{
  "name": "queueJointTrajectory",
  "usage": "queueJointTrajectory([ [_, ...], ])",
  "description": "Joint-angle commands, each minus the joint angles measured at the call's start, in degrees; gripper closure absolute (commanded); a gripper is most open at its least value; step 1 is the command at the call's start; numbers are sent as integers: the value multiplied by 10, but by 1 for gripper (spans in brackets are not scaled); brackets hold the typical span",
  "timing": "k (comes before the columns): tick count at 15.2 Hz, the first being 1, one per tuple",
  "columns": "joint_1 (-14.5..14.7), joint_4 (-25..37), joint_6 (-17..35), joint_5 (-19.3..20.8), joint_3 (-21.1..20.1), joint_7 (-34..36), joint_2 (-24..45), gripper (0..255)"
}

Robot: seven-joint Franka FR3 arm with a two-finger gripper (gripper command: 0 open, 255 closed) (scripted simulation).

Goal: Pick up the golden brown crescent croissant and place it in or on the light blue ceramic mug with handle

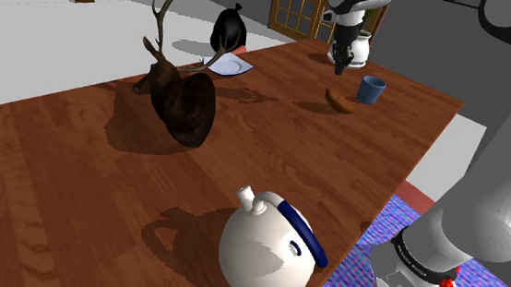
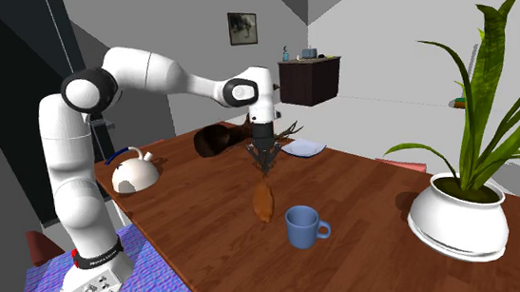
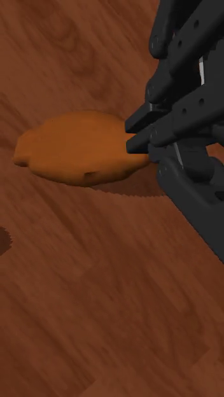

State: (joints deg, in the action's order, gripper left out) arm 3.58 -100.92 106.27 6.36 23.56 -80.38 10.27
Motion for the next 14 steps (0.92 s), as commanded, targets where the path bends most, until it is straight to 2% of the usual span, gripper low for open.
queueJointTrajectory([
  [1, 0, 0, 0, 0, 0, 0, 0, 255],
  [2, 0, 0, 0, 0, 0, 0, 0, 0],
  [4, -33, -90, 92, -94, 10, -45, -43, 0],
  [6, -61, -167, 171, -215, 20, -120, -67, 0],
  [8, -85, -229, 224, -369, 28, -229, -71, 0],
  [9, -93, -242, 233, -418, 29, -266, -68, 0],
  [14, -88, -247, 258, -448, 20, -284, -41, 0],
])
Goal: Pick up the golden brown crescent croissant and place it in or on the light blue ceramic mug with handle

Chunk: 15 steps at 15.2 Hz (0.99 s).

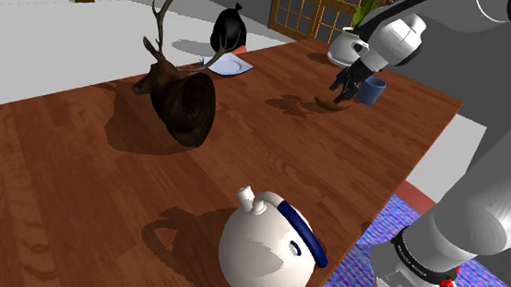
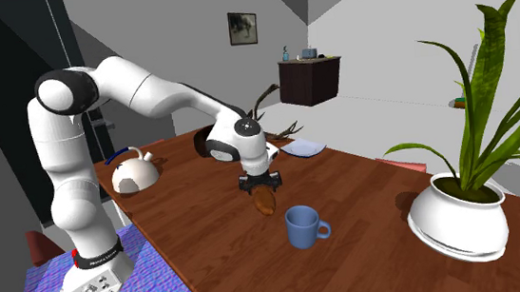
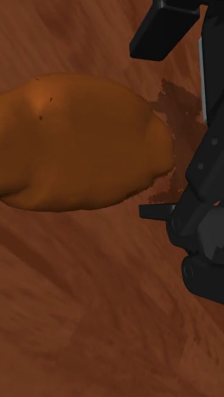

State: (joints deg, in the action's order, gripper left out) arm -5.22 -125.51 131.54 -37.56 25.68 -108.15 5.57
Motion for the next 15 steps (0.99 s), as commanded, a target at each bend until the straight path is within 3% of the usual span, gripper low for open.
queueJointTrajectory([
  [1, 1, -1, 10, -16, -4, -10, 12, 0],
  [10, 2, -1, 18, -26, -7, -16, 21, 0],
  [11, 2, -1, 18, -26, -7, -16, 21, 255],
  [15, 3, -4, 18, -24, -7, -14, 18, 255],
])
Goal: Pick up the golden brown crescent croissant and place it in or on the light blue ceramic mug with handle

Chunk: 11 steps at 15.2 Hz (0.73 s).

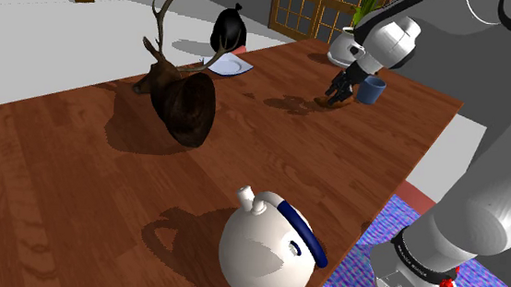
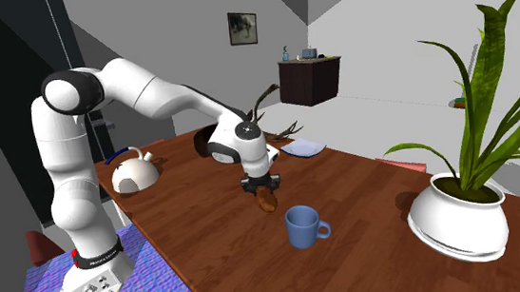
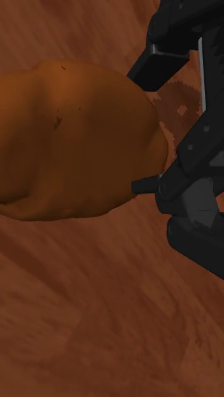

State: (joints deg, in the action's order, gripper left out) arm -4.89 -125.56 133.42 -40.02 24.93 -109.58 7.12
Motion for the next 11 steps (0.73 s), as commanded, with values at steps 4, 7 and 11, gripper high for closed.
queueJointTrajectory([
  [4, 1, -5, 1, 2, -1, 2, 0, 255],
  [7, 0, 2, -10, 12, 3, 11, -5, 255],
  [11, 1, 10, -29, 36, 6, 36, -25, 255],
])
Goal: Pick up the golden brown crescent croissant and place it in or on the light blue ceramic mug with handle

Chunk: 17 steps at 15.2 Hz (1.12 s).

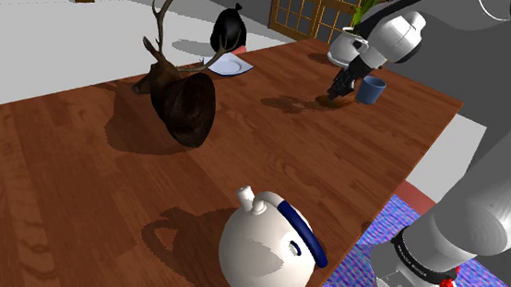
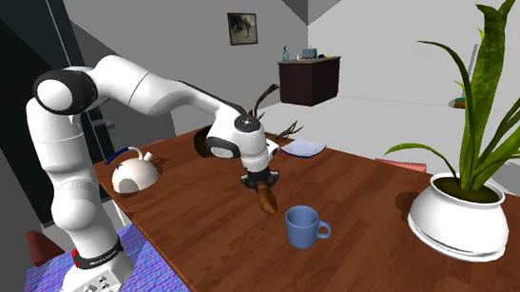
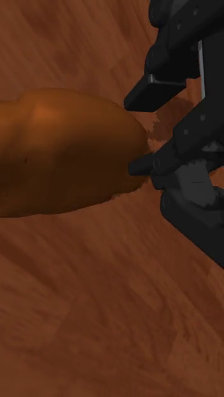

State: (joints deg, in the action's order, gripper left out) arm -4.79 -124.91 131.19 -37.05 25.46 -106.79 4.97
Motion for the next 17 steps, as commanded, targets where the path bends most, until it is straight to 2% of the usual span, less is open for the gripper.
queueJointTrajectory([
  [1, 1, 6, -11, 13, 1, 14, -9, 255],
  [5, 1, 16, -31, 34, 3, 37, -27, 255],
  [6, 2, 12, -25, 29, 3, 31, -23, 255],
  [7, 2, 12, -25, 29, 3, 31, -23, 0],
  [10, 13, 28, -44, 194, 10, 160, -9, 0],
  [13, 27, 53, -95, 337, 21, 268, 9, 0],
  [17, 26, 37, -66, 327, 21, 261, 24, 0],
])
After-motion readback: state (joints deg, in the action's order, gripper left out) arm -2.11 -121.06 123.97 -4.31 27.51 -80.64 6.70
